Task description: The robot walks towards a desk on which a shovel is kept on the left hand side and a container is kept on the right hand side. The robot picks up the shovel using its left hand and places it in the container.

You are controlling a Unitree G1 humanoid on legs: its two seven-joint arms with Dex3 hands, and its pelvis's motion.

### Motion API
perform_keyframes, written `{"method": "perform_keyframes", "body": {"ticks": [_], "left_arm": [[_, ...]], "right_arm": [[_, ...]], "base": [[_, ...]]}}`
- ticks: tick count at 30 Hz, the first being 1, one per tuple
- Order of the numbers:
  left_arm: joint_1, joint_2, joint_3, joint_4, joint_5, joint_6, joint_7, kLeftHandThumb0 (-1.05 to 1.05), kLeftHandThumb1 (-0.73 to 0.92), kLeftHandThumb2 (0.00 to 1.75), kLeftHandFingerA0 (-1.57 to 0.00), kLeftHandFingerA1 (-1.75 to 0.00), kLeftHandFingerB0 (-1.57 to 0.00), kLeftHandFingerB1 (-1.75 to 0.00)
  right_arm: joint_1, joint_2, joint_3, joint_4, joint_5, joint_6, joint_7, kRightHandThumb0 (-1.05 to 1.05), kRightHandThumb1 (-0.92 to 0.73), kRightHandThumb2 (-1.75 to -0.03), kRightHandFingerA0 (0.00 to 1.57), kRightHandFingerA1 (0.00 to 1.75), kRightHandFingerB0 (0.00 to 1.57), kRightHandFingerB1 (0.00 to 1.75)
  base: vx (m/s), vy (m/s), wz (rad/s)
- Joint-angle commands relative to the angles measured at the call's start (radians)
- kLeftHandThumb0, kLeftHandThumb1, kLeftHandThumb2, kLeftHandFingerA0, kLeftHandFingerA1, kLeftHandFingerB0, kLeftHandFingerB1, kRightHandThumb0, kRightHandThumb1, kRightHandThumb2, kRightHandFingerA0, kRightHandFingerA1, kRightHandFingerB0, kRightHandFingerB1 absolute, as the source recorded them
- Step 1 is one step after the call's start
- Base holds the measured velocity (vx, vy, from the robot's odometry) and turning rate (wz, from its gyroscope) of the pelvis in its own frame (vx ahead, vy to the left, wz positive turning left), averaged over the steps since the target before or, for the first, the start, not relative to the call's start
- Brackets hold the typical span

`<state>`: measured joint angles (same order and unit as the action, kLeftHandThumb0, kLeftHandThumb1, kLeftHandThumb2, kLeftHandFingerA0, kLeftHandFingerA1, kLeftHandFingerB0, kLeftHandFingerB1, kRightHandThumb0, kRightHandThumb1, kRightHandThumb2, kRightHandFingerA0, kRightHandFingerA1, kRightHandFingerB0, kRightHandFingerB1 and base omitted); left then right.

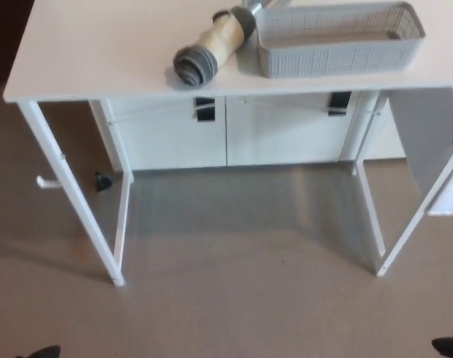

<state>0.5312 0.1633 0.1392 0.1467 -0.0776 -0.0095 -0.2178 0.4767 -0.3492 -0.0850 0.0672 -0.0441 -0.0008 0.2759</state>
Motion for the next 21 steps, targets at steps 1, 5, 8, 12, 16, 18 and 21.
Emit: {"method": "perform_keyframes", "body": {"ticks": [1,5,8,12,16,18,21], "left_arm": [[0.004,0.012,0.006,0.009,0.006,-0.021,0.003,-0.15,0.48,0.9,-0.28,-0.54,-0.16,-0.48],[0.005,0.015,0.006,0.017,0.006,-0.032,-0.001,-0.16,0.48,0.9,-0.28,-0.54,-0.16,-0.48],[0.009,0.015,0.005,0.006,0.003,-0.02,-0.002,-0.16,0.48,0.9,-0.28,-0.54,-0.16,-0.48],[0.001,0.017,0.003,0.02,0.015,-0.048,0.005,-0.15,0.48,0.9,-0.29,-0.55,-0.17,-0.49],[0.004,0.015,0.006,0.011,0.006,-0.032,0.0,-0.16,0.48,0.9,-0.29,-0.55,-0.18,-0.49],[0.0,0.011,0.008,0.016,0.003,-0.036,0.001,-0.16,0.47,0.9,-0.29,-0.55,-0.18,-0.49],[-0.003,0.015,0.005,0.015,0.011,-0.024,0.005,-0.17,0.47,0.9,-0.3,-0.55,-0.18,-0.49]], "right_arm": [[0.001,-0.006,0.0,0.002,0.001,-0.023,0.006,-0.28,-0.59,-0.56,0.62,0.58,0.42,0.49],[0.007,-0.005,-0.002,-0.002,0.005,-0.018,0.008,-0.25,-0.59,-0.57,0.63,0.58,0.42,0.48],[0.013,-0.007,-0.004,-0.013,0.009,-0.009,0.013,-0.25,-0.6,-0.57,0.62,0.57,0.42,0.48],[0.01,-0.007,-0.005,-0.01,0.017,-0.016,0.02,-0.24,-0.6,-0.57,0.6,0.57,0.41,0.48],[0.003,-0.009,-0.002,-0.013,0.012,0.0,0.015,-0.25,-0.6,-0.57,0.61,0.58,0.42,0.48],[0.003,-0.008,-0.002,-0.015,0.013,0.004,0.015,-0.25,-0.6,-0.57,0.62,0.58,0.42,0.48],[0.004,-0.012,0.002,-0.017,0.006,-0.004,0.016,-0.27,-0.6,-0.57,0.62,0.59,0.42,0.49]], "base": [[0.34,0.113,0.06],[0.16,0.004,0.11],[0.18,-0.081,0.08],[0.17,-0.209,0.19],[0.28,-0.179,0.07],[0.17,-0.127,-0.03],[0.17,-0.056,-0.06]]}}
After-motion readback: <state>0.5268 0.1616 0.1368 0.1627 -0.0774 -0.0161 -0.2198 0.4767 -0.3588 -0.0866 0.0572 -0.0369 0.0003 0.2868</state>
